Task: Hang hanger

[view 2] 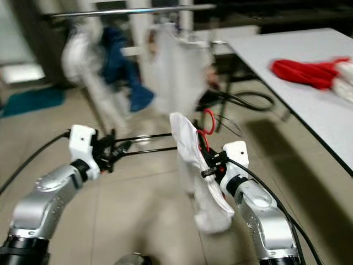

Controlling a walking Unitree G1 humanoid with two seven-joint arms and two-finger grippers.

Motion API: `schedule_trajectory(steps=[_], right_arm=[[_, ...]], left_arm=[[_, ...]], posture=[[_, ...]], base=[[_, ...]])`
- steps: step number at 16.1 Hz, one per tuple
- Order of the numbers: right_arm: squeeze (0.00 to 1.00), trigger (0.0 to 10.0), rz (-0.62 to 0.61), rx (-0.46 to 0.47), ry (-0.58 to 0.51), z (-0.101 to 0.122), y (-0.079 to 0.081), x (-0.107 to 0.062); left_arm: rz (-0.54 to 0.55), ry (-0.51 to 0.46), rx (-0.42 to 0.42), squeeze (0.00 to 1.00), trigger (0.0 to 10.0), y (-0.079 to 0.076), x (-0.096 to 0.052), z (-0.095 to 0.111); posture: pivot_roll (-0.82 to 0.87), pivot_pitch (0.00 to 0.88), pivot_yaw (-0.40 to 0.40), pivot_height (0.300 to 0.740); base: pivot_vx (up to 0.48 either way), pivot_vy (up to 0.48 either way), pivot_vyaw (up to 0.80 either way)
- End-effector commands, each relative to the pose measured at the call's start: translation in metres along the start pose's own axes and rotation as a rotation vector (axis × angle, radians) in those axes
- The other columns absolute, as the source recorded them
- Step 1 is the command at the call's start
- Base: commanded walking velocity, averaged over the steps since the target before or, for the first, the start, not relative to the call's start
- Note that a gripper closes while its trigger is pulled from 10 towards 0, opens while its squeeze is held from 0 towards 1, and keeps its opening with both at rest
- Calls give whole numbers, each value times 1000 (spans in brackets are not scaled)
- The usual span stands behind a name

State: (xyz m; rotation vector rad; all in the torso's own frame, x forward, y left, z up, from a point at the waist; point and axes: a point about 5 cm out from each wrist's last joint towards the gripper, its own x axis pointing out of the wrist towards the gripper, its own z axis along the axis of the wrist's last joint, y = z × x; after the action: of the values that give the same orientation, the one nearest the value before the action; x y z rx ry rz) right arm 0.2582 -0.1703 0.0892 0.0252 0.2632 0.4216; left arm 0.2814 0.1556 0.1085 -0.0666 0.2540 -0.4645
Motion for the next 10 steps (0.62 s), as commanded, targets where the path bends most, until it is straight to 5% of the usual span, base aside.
schedule_trajectory(steps=[1, 2, 4, 10], right_arm=[[0, 10000, 35, -23, -46, 15, 3, 5], [0, 10000, 42, -31, -43, 16, 2, 7], [0, 10000, 52, -44, -42, 21, -2, 10], [0, 10000, 54, -75, -41, 28, -13, 13]], left_arm=[[34, -7, 75, 1000, 10000, 3, -2, 4], [46, 7, 104, 1000, 10000, 5, -4, 3], [71, -1, 110, 0, 10000, 11, -11, 1], [26, -42, 181, 0, 10000, 3, -8, 8]], posture=[[-5, 0, 21, 740], [2, 0, 13, 740], [24, 0, -6, 740], [41, 0, -11, 740]], base=[[0, 0, 800], [0, 0, 800], [0, 0, 800], [0, 0, 800]])
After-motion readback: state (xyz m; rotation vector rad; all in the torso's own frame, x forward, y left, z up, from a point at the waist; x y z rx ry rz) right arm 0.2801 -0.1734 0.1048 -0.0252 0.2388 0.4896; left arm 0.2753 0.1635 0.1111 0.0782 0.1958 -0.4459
